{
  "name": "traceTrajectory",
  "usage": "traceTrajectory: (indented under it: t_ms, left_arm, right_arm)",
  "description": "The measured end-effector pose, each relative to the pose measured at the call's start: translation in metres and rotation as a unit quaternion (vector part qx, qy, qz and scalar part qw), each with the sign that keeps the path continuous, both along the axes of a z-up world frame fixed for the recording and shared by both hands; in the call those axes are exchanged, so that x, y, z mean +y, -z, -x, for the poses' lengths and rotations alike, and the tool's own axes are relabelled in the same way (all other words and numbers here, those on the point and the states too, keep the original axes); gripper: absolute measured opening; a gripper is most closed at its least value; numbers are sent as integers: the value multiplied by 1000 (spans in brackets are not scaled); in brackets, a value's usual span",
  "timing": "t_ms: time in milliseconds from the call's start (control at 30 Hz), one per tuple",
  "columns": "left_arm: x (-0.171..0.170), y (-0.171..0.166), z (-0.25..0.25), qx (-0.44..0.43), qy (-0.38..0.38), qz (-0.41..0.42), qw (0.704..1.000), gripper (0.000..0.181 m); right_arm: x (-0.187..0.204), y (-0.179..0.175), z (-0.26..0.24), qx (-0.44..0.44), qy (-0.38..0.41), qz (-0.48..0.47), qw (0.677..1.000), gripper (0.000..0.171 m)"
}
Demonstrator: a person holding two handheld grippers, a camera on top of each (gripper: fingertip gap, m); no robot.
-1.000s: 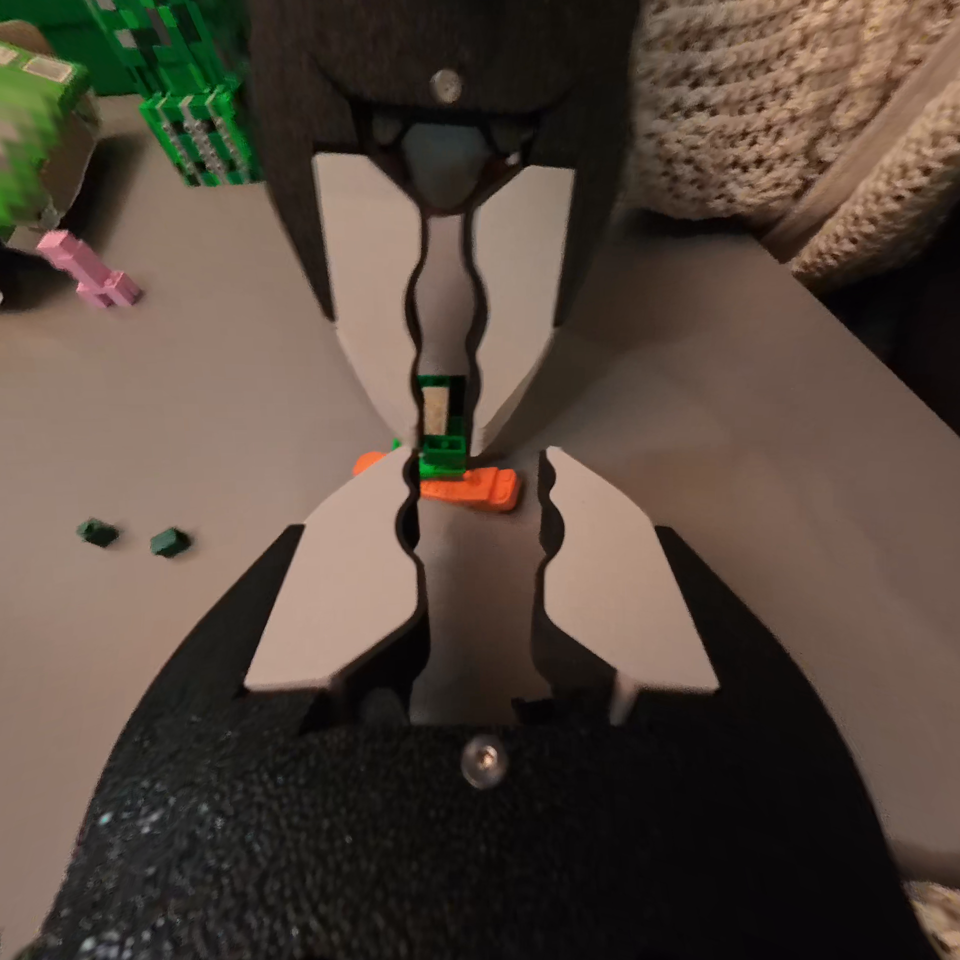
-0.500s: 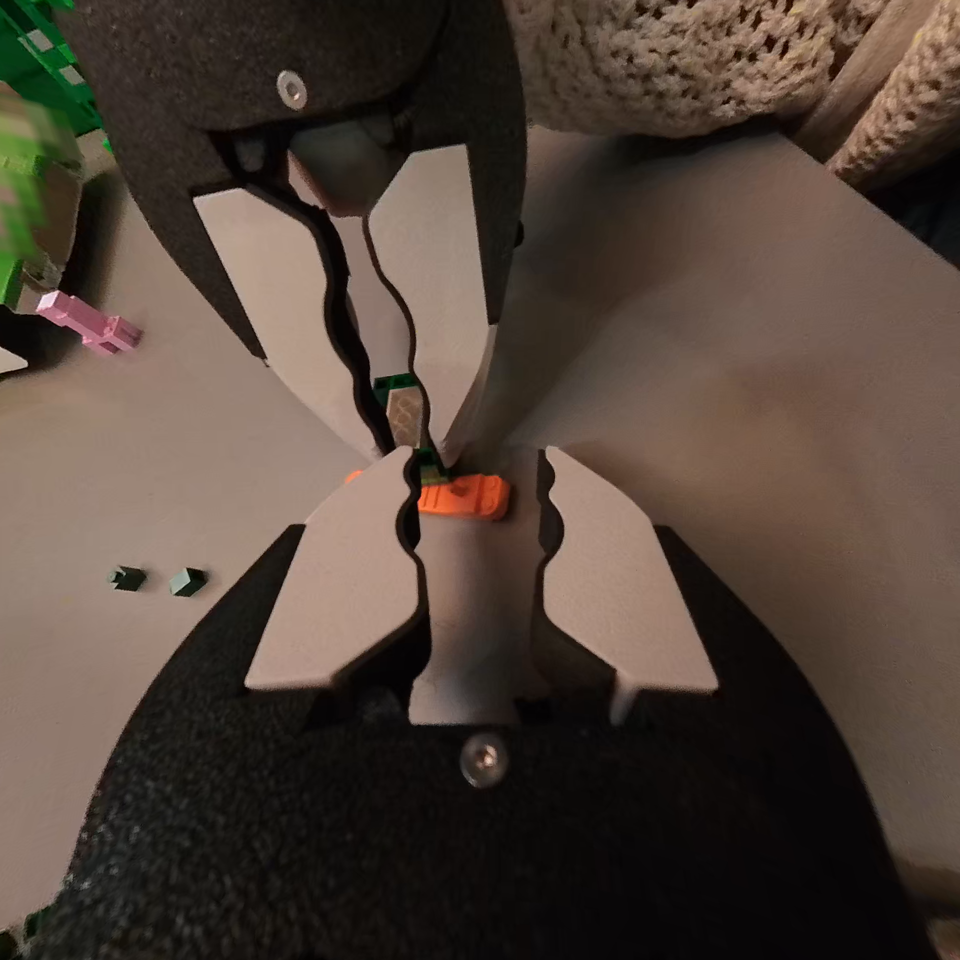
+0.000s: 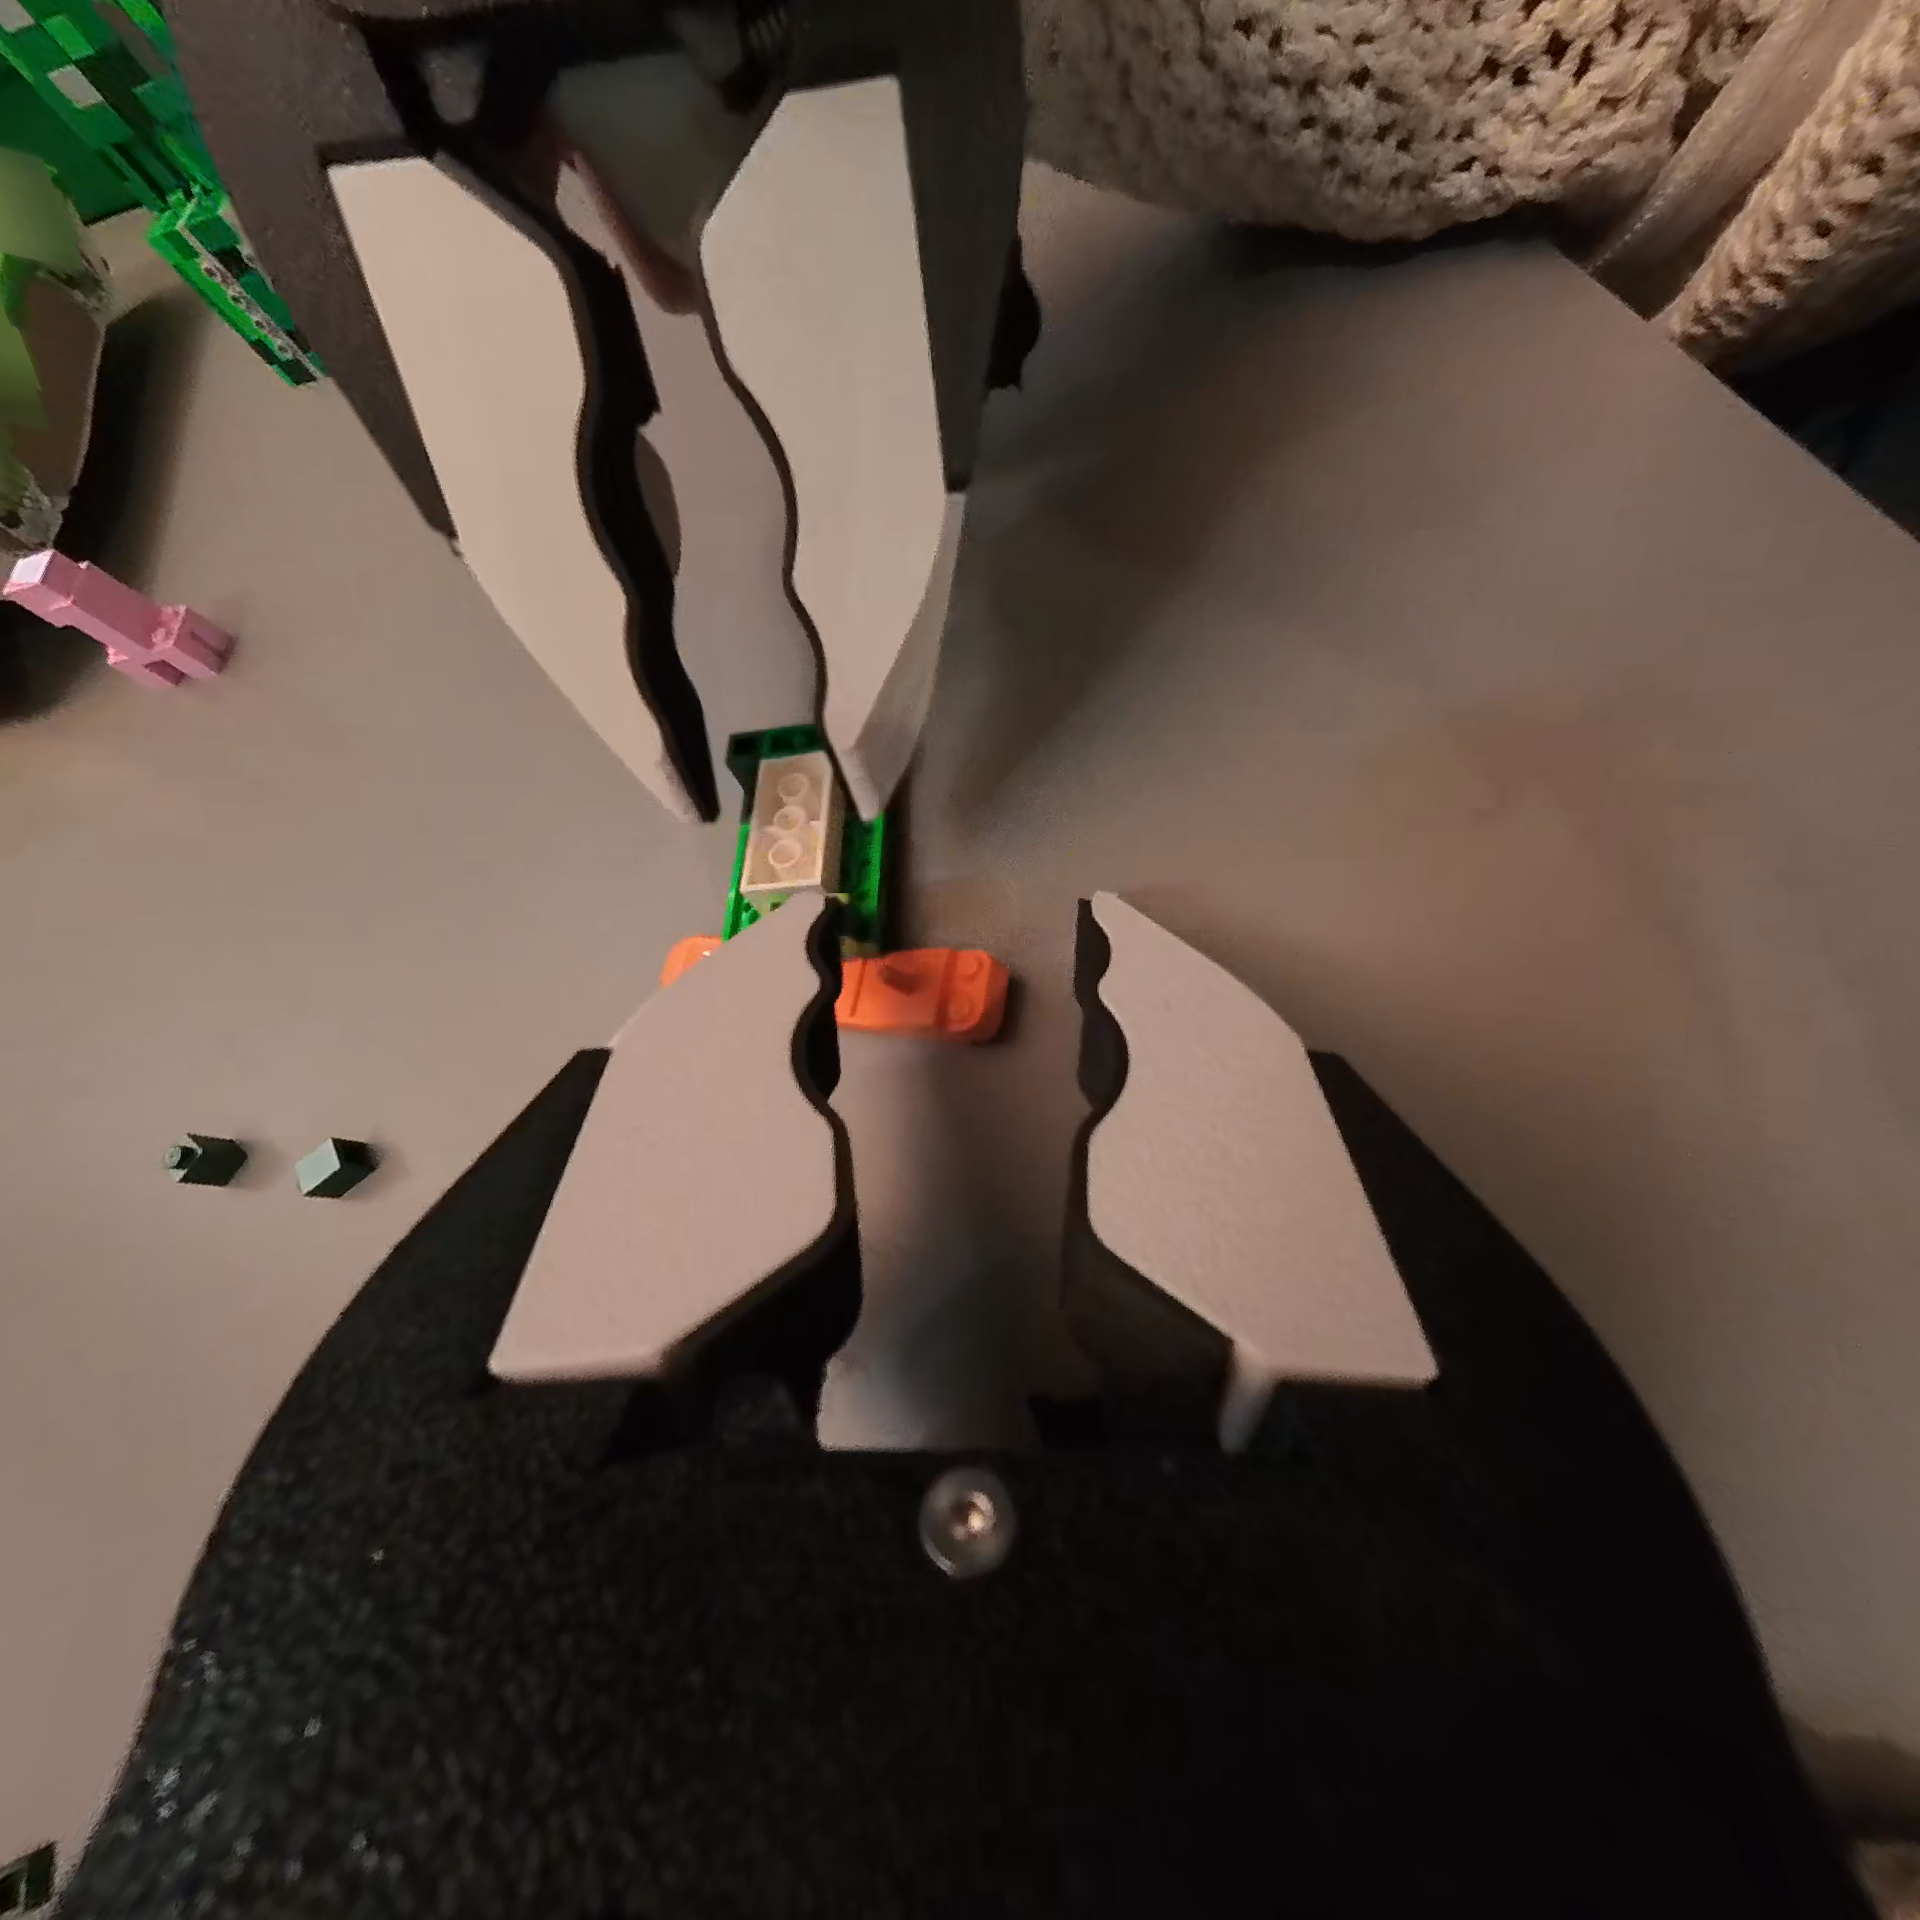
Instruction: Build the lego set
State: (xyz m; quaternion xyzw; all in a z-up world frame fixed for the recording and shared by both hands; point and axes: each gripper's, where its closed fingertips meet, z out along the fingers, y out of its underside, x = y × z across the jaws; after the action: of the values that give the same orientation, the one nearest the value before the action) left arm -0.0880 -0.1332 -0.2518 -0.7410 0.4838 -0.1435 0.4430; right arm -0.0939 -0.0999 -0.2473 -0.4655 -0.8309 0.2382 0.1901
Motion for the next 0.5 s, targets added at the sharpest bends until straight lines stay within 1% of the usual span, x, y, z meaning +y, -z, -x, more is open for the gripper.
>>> traceTrajectory:
  t_ms: [333, 433, 500]
  left_arm:
    - [1, 2, -1, 1, -2, 7, 1000, 43]
    - [1, 6, 0, 8, -3, 14, 1000, 43]
    - [1, 6, -1, 8, -1, 13, 1000, 43]
  right_arm:
    - [8, 15, -4, -34, -2, -11, 999, 24]
    - [7, 15, -4, -34, -6, -13, 999, 17]
    - [6, 15, -4, -32, -7, -16, 999, 17]
